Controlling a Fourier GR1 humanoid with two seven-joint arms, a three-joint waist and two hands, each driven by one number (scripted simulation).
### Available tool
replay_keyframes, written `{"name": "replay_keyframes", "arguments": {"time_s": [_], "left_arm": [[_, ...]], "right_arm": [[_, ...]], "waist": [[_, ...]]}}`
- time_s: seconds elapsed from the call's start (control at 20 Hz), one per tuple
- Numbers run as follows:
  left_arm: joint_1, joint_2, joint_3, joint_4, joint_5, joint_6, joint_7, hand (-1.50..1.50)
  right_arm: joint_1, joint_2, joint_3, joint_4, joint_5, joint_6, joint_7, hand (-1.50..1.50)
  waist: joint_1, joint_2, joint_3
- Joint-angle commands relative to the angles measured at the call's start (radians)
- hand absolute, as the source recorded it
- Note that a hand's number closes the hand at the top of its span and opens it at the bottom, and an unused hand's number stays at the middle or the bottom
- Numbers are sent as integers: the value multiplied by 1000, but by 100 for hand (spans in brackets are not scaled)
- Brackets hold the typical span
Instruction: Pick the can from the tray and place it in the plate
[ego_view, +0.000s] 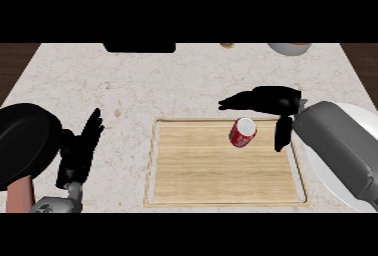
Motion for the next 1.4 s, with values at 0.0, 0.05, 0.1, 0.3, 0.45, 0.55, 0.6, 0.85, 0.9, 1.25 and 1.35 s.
{"name": "replay_keyframes", "arguments": {"time_s": [0.0, 0.05, 0.1, 0.3, 0.45, 0.55, 0.6, 0.85, 0.9, 1.25, 1.35], "left_arm": [[33, -25, 9, 36, -20, -6, -56, 0], [49, -34, -14, -21, -31, -1, -28, 0], [39, -58, -9, 54, -42, 20, -82, 0], [21, -45, 2, -8, -45, -7, -15, 0], [33, -71, -19, -21, -71, 17, -2, 0], [5, -56, 31, 39, -51, -5, -32, 0], [130, -40, -6, -101, -53, -19, -7, 0], [40, -33, 54, 8, -34, -66, -39, 0], [-15, -70, 39, 36, -68, -15, -12, 0], [89, -61, 26, -72, -77, -45, -12, 0], [33, -59, 64, 7, -79, -40, -11, 0]], "right_arm": [[24, 23, -38, 5, 65, 31, -44, -150], [39, 25, -37, -9, 83, 31, -40, -150], [-27, 40, -31, 52, 85, 59, -66, -150], [-9, 60, -70, 70, 148, 35, -90, -150], [-24, 65, -89, 60, 142, 97, -68, -150], [97, 86, -72, -21, 165, 33, -40, -150], [58, 118, -74, 27, 179, 40, -27, -150], [32, 138, -104, 119, 248, 25, -76, -150], [11, 186, -82, 183, 275, -13, -78, -150], [-6, 224, -126, 191, 328, -117, -142, 150], [57, 162, -144, 121, 335, -125, -191, 150]], "waist": [[-4, -1, 0], [-3, -2, 0], [1, 1, 0], [-1, -1, 0], [-3, -1, 0], [-10, -2, 0], [1, -2, 0], [0, 0, 0], [3, 2, 0], [4, 0, 0], [-6, -2, 0]]}}
